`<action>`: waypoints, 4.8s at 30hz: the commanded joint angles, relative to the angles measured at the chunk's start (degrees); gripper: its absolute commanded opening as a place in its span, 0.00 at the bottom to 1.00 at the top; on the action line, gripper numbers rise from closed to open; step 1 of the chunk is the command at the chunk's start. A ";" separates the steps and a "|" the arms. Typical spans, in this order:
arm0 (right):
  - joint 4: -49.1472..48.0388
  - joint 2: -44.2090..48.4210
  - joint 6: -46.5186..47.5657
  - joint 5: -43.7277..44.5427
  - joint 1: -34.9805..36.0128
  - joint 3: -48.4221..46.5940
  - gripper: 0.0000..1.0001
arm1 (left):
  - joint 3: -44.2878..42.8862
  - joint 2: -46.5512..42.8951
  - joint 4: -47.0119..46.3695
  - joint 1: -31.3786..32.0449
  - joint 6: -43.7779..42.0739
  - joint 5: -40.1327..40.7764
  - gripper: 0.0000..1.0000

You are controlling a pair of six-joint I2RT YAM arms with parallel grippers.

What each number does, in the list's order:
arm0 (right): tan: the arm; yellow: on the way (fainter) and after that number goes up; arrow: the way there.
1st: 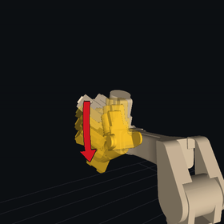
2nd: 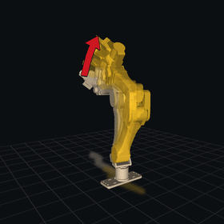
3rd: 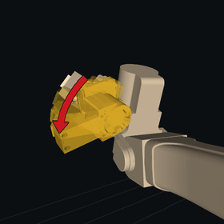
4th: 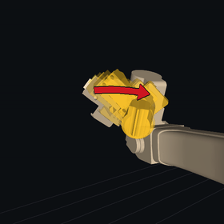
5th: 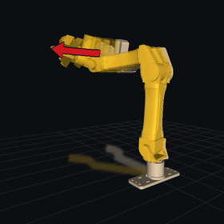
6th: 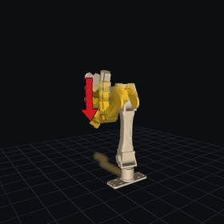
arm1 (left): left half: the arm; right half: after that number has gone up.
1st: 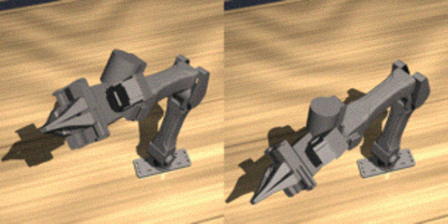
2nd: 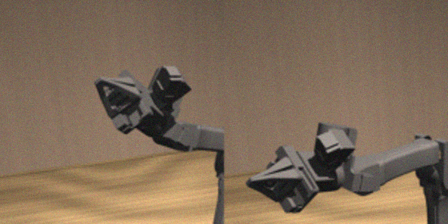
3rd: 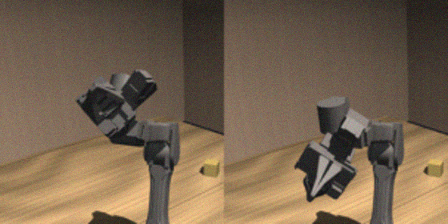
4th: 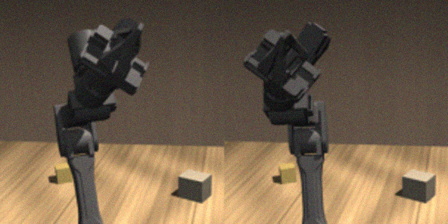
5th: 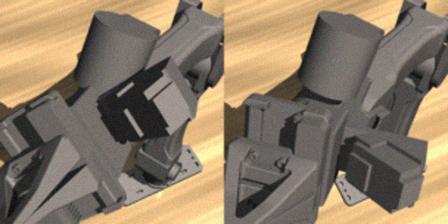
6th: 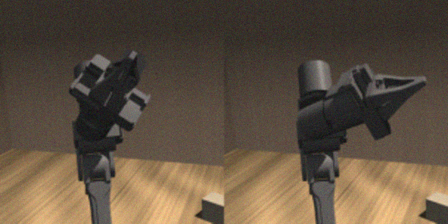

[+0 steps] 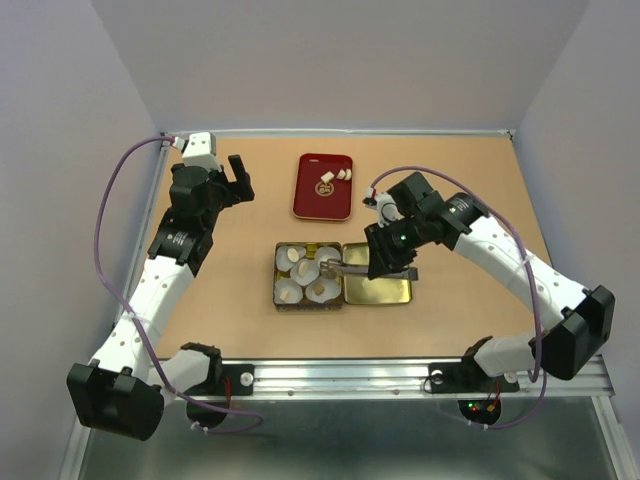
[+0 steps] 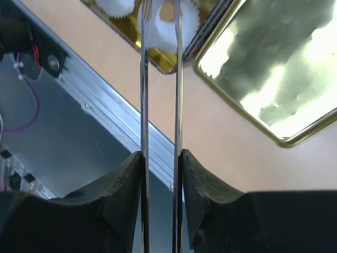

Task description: Pack the chocolate

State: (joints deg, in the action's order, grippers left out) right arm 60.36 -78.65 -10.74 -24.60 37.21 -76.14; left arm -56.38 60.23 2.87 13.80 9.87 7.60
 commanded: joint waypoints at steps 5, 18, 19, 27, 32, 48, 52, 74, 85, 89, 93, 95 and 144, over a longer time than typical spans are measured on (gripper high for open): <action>-12.71 2.19 -6.39 13.25 0.41 -5.24 0.40 | -2.77 -1.95 -1.64 0.26 -0.73 0.32 0.99; -21.15 -14.66 -2.53 32.94 -0.65 -20.96 0.41 | -2.51 -2.31 -2.00 0.26 -0.29 -1.53 0.99; -21.16 -15.91 -2.18 33.38 -0.65 -21.94 0.41 | -2.51 -2.48 -2.00 0.26 -0.20 -1.53 0.99; -24.14 -26.11 -1.12 37.95 -0.74 -26.51 0.42 | -2.42 -3.01 -2.08 0.35 -0.38 -1.09 0.99; -24.67 -30.32 -3.14 39.89 -0.91 -28.89 0.42 | -2.33 -3.10 -2.00 0.35 -0.46 -0.74 0.99; -25.29 -38.15 -8.15 38.58 -2.32 -32.49 0.45 | -2.24 -3.27 -1.82 0.35 -0.64 -0.21 0.99; -25.29 -39.38 -8.94 37.26 -2.76 -33.11 0.46 | -2.24 -3.19 -1.82 0.35 -0.64 -0.12 0.99; -25.82 -44.74 -8.07 33.65 -3.72 -37.15 0.48 | -2.24 -3.01 -1.82 0.44 -0.55 0.05 0.99; -25.82 -45.98 -6.66 32.42 -4.16 -37.94 0.40 | -2.24 -3.10 -1.73 0.61 -0.64 0.31 0.99; -25.90 -45.45 -6.22 31.54 -4.25 -38.12 0.36 | -2.24 -3.01 -1.73 0.61 -0.73 0.31 0.99; -25.82 -43.43 -5.87 31.28 -4.25 -37.86 0.34 | -2.24 -3.19 -1.64 0.61 -0.64 0.40 0.99; -25.82 -42.38 -5.78 31.10 -4.25 -37.59 0.34 | -2.24 -3.10 -1.73 0.61 -0.64 0.40 0.99; -11.41 -4.93 -4.29 -1.33 6.38 -3.32 0.33 | -2.42 -1.34 -1.64 0.70 -0.64 0.31 0.99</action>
State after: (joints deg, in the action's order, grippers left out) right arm 47.53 -85.56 -16.23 -24.12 43.22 -80.51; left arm -56.38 59.51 2.87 14.20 9.89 7.62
